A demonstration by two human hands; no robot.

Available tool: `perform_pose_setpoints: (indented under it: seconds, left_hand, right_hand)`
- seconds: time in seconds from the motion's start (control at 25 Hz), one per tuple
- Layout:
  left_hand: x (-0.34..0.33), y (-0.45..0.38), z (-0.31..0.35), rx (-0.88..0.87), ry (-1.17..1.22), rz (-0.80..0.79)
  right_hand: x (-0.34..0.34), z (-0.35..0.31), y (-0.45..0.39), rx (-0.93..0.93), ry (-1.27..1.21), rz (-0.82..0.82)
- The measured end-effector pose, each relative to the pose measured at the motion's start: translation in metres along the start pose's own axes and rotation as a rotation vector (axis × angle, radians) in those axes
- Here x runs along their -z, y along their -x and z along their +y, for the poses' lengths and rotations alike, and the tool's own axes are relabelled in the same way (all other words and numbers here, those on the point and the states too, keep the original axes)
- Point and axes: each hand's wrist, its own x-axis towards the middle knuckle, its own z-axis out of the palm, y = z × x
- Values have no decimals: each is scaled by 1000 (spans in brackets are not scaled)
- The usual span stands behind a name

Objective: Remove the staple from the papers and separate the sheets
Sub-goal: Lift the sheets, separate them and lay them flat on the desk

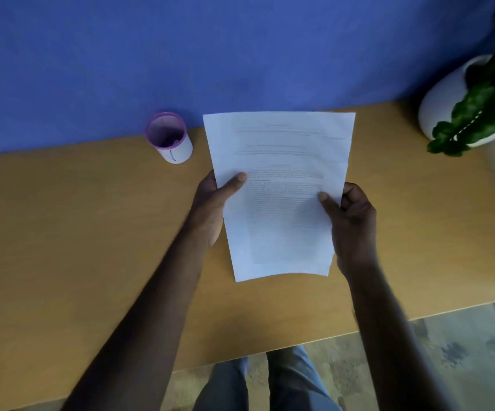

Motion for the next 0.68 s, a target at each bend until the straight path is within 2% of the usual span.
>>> perform_pose_setpoints:
  seconds: [0.16,0.44,0.52,0.68]
  left_hand:
    - [-15,15,46,-126,-112,61]
    - [-27,27,97,-418,-139,63]
    - [-20,27,90,-430,-180,58]
    - [-8,29,53,-341,-268,87]
  right_hand:
    - [-17,-36,10,207,26,20]
    - [-32,-73,15,442,-61,-24]
    - [-34,-62,12,418,-66,-11]
    - [-41,-23,9,235,46,39]
